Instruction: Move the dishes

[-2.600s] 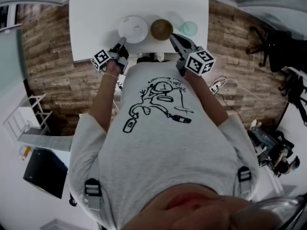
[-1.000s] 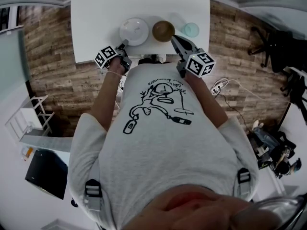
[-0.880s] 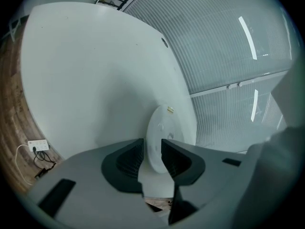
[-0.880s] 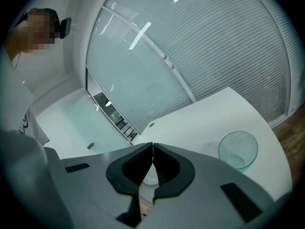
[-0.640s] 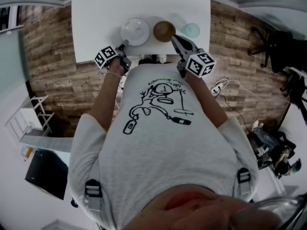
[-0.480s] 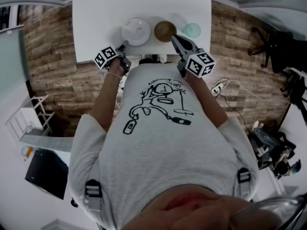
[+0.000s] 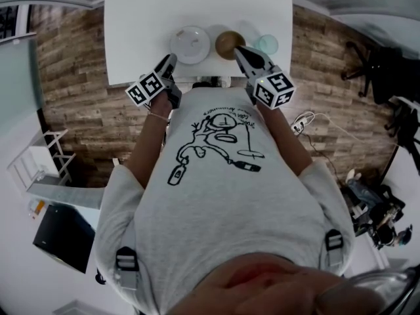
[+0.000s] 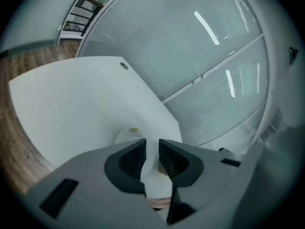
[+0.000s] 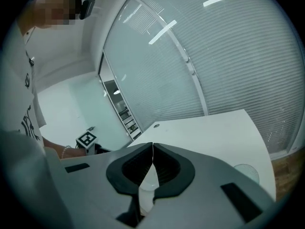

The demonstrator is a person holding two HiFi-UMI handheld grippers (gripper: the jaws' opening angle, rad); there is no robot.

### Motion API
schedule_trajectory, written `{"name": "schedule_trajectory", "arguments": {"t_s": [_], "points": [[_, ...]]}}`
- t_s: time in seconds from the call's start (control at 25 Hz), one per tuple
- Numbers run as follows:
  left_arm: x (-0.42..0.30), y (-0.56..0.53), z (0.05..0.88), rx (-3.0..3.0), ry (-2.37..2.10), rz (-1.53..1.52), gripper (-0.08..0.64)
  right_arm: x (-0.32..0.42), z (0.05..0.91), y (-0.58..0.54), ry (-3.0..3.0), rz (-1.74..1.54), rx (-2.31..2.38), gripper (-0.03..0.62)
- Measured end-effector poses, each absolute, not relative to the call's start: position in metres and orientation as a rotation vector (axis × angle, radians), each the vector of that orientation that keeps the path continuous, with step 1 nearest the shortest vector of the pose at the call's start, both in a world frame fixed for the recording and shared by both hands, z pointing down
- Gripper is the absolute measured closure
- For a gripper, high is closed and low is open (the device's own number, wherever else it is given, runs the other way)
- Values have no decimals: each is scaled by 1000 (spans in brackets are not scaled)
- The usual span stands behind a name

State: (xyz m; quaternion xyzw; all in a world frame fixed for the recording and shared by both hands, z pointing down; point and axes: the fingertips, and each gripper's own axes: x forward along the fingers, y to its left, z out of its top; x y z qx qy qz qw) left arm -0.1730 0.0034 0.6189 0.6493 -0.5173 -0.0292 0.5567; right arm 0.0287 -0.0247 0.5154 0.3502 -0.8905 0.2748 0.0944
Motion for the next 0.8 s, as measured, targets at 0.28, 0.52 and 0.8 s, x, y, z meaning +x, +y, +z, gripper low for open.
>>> {"name": "schedule_trajectory", "arguments": {"t_s": [0.28,0.52,0.8], "points": [[-149,-21,535,1774,-1189,-160,507,16,484,-31,-2700,762,1010,557],[-128,-38,454,2054,-1202,-180,535,4,450,-29,-2688,611,966,557],[-99,-37,386,2455,-1280,19,557,-9,396,-27,-2726,379,944,557]]}}
